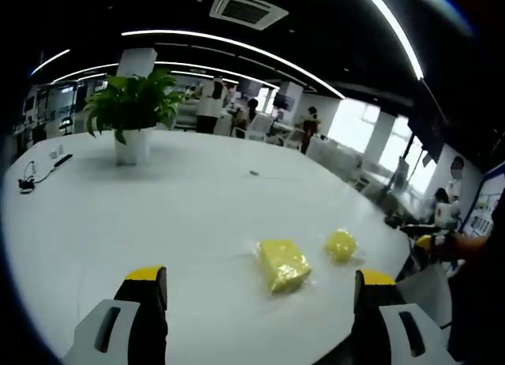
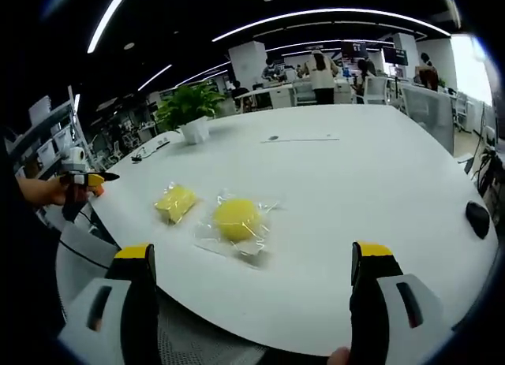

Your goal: Compare the silicone blocks by pressing each to a similar depth, holding the contact briefly, and releasing to observe deformation and rebound differences across the visible hardness samples.

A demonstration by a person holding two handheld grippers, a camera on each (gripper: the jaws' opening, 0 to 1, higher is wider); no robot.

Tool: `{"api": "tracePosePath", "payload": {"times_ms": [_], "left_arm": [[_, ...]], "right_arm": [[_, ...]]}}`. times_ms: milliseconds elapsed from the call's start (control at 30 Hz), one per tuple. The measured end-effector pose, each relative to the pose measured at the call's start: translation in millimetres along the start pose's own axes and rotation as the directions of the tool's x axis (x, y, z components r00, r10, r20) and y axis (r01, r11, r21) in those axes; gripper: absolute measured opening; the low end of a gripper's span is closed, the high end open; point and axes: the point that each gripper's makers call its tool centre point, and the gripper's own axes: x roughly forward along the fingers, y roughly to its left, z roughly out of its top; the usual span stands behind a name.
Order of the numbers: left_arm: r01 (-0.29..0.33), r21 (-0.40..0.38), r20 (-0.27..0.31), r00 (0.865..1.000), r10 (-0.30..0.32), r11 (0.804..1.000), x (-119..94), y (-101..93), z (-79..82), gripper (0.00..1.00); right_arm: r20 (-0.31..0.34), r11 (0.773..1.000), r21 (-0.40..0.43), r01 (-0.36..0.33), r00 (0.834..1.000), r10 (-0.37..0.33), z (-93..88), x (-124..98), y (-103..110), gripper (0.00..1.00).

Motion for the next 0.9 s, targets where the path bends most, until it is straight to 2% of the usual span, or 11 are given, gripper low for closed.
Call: {"api": "tracePosePath", "payload": {"times_ms": [900], "left_arm": [[0.006, -0.012, 0.015, 1.000, -0.006, 1.000, -0.3, -0.9, 6.6, 1.00]], "right_arm": [[0.006, 1.000, -0.007, -0.012, 1.000, 0.012, 5.0, 1.8, 1.5, 0.97]]}}
